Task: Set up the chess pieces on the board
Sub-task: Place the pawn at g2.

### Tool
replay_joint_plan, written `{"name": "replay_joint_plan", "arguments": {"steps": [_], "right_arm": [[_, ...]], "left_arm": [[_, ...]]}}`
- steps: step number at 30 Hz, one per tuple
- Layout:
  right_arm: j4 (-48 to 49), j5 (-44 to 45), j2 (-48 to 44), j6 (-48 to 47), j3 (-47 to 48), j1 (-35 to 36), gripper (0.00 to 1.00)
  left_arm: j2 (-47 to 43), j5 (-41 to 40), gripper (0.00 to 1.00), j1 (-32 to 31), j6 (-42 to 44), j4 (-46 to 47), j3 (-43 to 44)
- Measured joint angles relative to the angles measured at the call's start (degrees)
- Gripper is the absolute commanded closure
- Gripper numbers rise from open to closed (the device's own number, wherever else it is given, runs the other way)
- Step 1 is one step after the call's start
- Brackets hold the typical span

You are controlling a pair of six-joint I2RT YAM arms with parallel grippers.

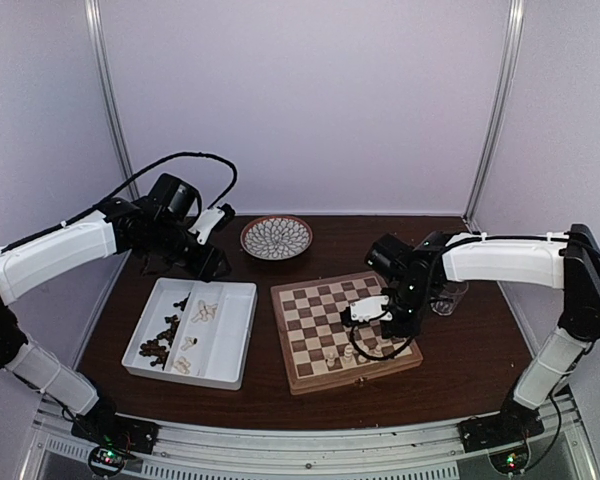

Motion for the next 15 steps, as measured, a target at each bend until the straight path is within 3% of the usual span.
{"name": "replay_joint_plan", "arguments": {"steps": [15], "right_arm": [[1.05, -0.17, 1.33, 0.0, 0.0, -0.87, 0.95]], "left_arm": [[0.04, 0.15, 0.52, 0.04, 0.0, -0.02, 0.0]]}}
